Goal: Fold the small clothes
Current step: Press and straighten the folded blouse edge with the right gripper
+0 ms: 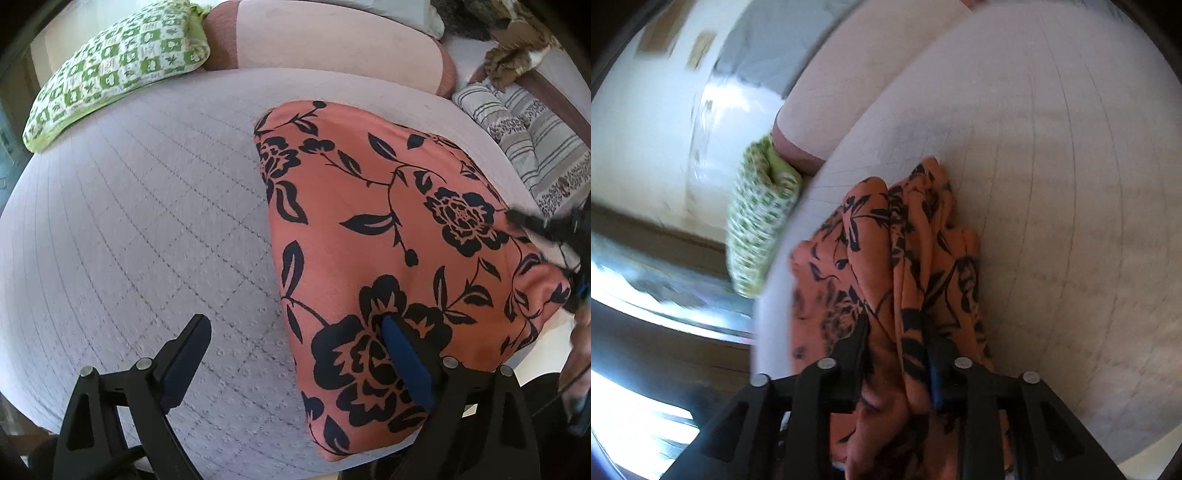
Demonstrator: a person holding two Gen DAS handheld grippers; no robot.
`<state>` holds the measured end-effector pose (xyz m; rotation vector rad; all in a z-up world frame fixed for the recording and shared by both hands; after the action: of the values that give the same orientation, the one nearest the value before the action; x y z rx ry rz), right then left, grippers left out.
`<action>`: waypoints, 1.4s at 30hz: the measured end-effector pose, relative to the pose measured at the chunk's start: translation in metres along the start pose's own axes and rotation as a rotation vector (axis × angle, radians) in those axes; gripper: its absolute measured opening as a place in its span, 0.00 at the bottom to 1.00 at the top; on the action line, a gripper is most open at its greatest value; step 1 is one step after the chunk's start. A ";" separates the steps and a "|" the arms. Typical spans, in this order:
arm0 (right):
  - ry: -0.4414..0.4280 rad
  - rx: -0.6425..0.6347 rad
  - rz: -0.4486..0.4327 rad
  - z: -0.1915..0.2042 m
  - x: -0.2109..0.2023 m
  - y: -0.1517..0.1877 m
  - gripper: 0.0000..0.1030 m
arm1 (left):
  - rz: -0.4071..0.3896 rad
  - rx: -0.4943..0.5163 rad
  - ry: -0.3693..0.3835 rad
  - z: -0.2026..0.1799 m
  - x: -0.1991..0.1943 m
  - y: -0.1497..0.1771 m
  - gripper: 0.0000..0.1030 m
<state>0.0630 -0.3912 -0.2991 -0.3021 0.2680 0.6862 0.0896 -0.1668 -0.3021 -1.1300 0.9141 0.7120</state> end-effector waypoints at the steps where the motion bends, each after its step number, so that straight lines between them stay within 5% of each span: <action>1: -0.022 0.015 -0.019 0.002 -0.001 -0.005 0.42 | -0.006 0.007 -0.004 0.000 0.000 0.000 0.91; 2: -0.036 0.015 -0.028 0.006 0.002 -0.010 0.60 | -0.014 0.016 -0.008 -0.002 0.000 0.001 0.91; 3: -0.044 0.003 -0.032 0.011 0.005 -0.016 0.65 | -0.020 0.024 -0.011 -0.003 -0.001 0.002 0.91; 7: -0.043 -0.028 0.007 0.013 0.029 -0.045 0.66 | -0.032 0.017 0.002 -0.007 0.001 0.000 0.91; 9: -0.026 -0.005 0.048 0.001 0.044 -0.049 0.61 | -0.033 0.026 0.005 -0.001 -0.002 0.002 0.91; 11: -0.015 -0.006 0.073 -0.006 0.057 -0.053 0.41 | -0.041 0.046 -0.004 -0.001 -0.003 0.005 0.91; 16: 0.064 -0.196 0.043 0.012 0.058 -0.055 0.16 | -0.044 0.064 -0.011 -0.006 -0.003 0.007 0.91; 21: 0.155 -0.464 -0.060 0.050 0.032 -0.051 0.10 | -0.048 0.067 0.002 -0.010 -0.004 0.009 0.91; 23: 0.173 -0.467 -0.079 0.047 0.027 -0.053 0.10 | -0.047 0.068 0.003 -0.008 0.000 0.009 0.91; 26: 0.207 -0.394 -0.033 0.022 0.028 -0.053 0.10 | -0.031 0.055 0.011 -0.005 0.002 0.008 0.92; 32: 0.123 -0.518 -0.019 0.058 0.032 -0.032 0.10 | -0.008 0.020 0.016 0.001 0.010 0.009 0.96; 37: 0.296 -0.475 0.178 0.018 0.056 0.006 0.12 | -0.016 0.047 -0.018 0.002 0.007 0.011 1.00; 42: 0.330 -0.482 0.176 0.008 0.043 0.027 0.12 | 0.005 0.090 -0.029 -0.003 0.012 0.011 1.00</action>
<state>0.0784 -0.3437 -0.3115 -0.8644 0.4462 0.8722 0.0847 -0.1659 -0.3177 -1.0362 0.9154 0.6833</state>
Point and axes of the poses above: each gripper's, at about its wrist camera, not at the fingertips, and x roughly the way its jaws point, z to its left, y to its underside, the point moved 10 cm from there along x, roughly the way its jaws point, and after that the axes turned 15 degrees about -y, right-handed, at the moved point
